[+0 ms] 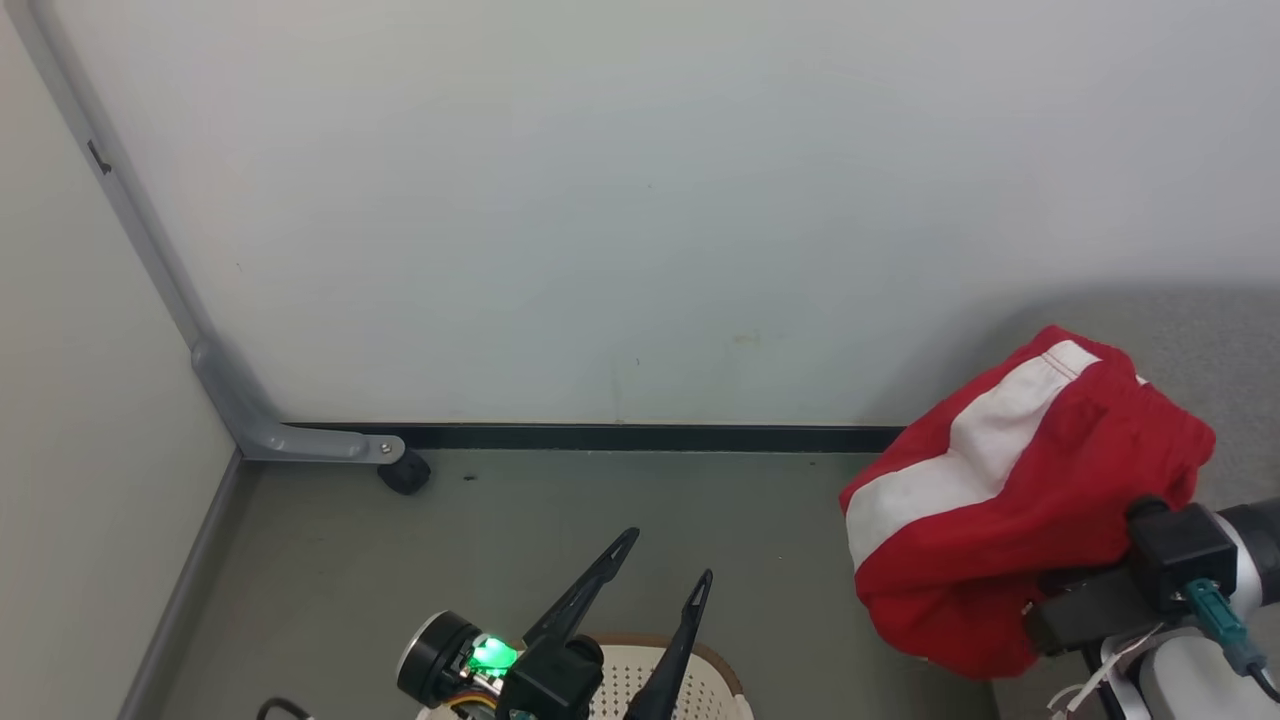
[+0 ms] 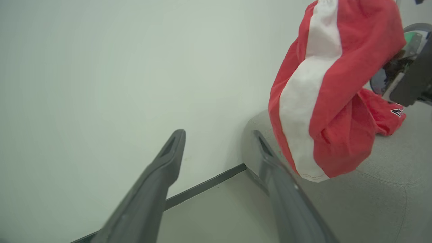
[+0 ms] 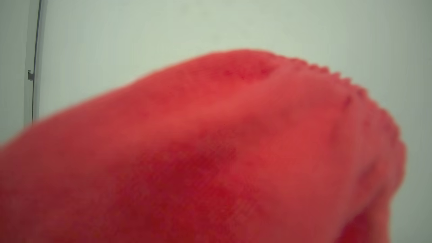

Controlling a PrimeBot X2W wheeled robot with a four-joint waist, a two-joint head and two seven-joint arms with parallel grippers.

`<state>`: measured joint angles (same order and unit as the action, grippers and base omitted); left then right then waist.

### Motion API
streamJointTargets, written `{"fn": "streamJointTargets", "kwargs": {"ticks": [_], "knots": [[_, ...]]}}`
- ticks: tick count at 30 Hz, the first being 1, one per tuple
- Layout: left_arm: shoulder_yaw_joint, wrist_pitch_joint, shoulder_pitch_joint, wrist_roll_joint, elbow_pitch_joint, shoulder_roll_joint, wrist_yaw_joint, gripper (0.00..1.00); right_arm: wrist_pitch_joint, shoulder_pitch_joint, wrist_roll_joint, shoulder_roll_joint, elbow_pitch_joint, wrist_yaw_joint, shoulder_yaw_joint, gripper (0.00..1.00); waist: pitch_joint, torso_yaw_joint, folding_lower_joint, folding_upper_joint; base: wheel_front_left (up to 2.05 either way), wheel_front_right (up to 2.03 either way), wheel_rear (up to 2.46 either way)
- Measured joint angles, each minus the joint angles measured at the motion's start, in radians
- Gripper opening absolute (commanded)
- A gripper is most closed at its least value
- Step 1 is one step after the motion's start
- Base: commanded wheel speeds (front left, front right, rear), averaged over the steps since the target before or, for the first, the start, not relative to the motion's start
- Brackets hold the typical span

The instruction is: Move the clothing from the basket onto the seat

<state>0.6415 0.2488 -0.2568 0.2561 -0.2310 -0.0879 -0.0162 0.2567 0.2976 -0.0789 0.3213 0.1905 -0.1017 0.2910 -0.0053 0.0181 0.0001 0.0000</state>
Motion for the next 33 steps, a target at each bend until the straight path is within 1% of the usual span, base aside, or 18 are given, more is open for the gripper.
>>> {"fn": "streamJointTargets", "kwargs": {"ticks": [4,8,10,15,19,27,33], "knots": [[-0.018,0.000,0.001,0.006,-0.026,-0.002,-0.003,1.00,0.000,-0.007,0.000,0.021,-0.005,-0.004,-0.027,0.00,0.005,-0.004,0.0000,0.0000,0.00,0.00,0.00],[-0.043,0.000,0.007,0.009,-0.054,-0.009,-0.020,1.00,0.000,-0.027,0.000,0.031,-0.019,-0.005,-0.049,0.00,0.014,-0.014,0.0000,0.0000,0.00,0.00,0.00],[-0.055,0.000,0.017,0.018,-0.068,-0.015,-0.021,1.00,0.000,-0.032,0.000,0.038,-0.020,-0.005,-0.062,0.00,0.018,-0.020,0.0000,0.0000,0.00,0.00,0.00],[-0.063,0.001,0.023,0.037,-0.092,-0.021,-0.024,1.00,0.000,-0.054,0.000,0.050,-0.025,-0.011,-0.091,0.00,0.027,-0.038,0.0000,0.0000,0.00,0.00,0.00],[-0.067,0.001,0.026,0.039,-0.104,-0.017,-0.028,1.00,0.000,-0.084,0.000,0.075,-0.022,-0.014,-0.137,0.00,0.030,-0.048,0.0000,0.0001,0.00,0.00,0.00],[-0.091,0.001,0.067,0.039,-0.135,-0.025,-0.038,1.00,0.000,-0.124,0.000,0.085,-0.041,-0.015,-0.196,0.00,0.030,-0.088,0.0000,0.0000,0.00,0.00,0.00],[-0.094,0.001,0.094,0.039,-0.124,-0.023,-0.038,1.00,0.000,-0.144,0.001,0.086,-0.062,-0.021,-0.223,0.00,0.030,-0.122,-0.0001,0.0000,0.00,0.00,0.00]]}}
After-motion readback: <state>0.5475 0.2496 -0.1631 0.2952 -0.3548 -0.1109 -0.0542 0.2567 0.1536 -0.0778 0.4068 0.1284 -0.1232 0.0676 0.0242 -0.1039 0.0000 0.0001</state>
